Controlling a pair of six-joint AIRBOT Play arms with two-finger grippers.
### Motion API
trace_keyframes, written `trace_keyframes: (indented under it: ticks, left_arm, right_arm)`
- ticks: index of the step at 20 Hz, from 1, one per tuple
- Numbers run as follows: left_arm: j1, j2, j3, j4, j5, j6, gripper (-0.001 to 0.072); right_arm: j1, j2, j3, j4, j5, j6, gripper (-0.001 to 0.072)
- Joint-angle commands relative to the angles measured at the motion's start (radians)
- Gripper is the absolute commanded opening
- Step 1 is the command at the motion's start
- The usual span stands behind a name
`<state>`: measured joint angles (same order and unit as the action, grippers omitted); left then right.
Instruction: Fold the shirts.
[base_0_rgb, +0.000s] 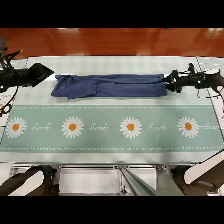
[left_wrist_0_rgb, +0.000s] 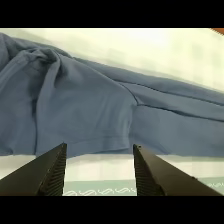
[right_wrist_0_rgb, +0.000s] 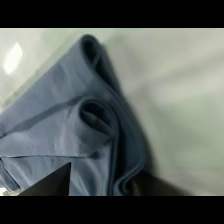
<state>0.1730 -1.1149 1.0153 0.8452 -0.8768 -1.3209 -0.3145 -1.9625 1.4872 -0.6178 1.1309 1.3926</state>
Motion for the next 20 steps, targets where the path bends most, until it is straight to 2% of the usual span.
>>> trace_keyframes:
  ticks: [1, 2, 3, 5, 7, 8, 9, 10, 12, 16, 18, 20]
  left_arm:
    - [-0.036, 0.002, -0.007, 0.000, 0.006, 0.000, 0.0509]
    - [-0.043, 0.000, -0.007, 0.000, 0.006, 0.000, 0.0508]
    - [-0.048, 0.000, -0.007, 0.000, 0.006, 0.001, 0.0508]
    - [-0.049, 0.000, -0.007, 0.000, 0.005, 0.000, 0.0508]
    - [-0.051, 0.000, -0.007, 0.000, -0.013, 0.000, 0.0504]
    - [-0.056, 0.000, -0.007, 0.000, -0.034, 0.002, 0.0429]
    - [-0.066, 0.000, -0.007, 0.000, -0.063, 0.032, 0.0165]
    - [-0.082, 0.000, -0.007, -0.003, -0.080, 0.094, 0.0022]
    - [-0.149, 0.000, -0.007, -0.003, -0.047, 0.117, 0.0017]
    - [-0.398, -0.054, 0.002, -0.003, 0.203, 0.112, 0.0016]
    - [-0.539, -0.164, 0.064, -0.003, 0.211, 0.079, 0.0016]
    - [-0.663, -0.320, 0.177, -0.003, 0.166, 0.050, 0.0016]
  right_arm:
    - [0.059, -0.012, 0.001, 0.044, -0.072, 0.002, 0.0324]
    - [0.070, -0.012, 0.013, 0.040, -0.072, -0.001, 0.0151]
    - [0.075, -0.011, 0.029, 0.042, -0.059, -0.036, 0.0024]
    - [0.080, 0.011, 0.064, 0.008, -0.009, -0.049, 0.0024]
    - [0.073, 0.079, 0.064, -0.092, 0.029, -0.042, 0.0023]
    - [0.072, 0.128, 0.056, -0.162, 0.051, -0.040, 0.0023]
    - [0.072, 0.192, 0.031, -0.229, 0.055, -0.035, 0.0023]
    - [0.072, 0.259, -0.003, -0.274, 0.055, -0.035, 0.0023]
    - [0.059, 0.409, -0.099, -0.326, 0.052, -0.047, 0.0023]
    - [0.026, 0.741, -0.327, -0.336, 0.059, -0.078, 0.0023]
    - [0.023, 0.895, -0.418, -0.334, 0.088, -0.072, 0.0023]
    - [0.023, 1.032, -0.489, -0.317, 0.115, -0.058, 0.0023]
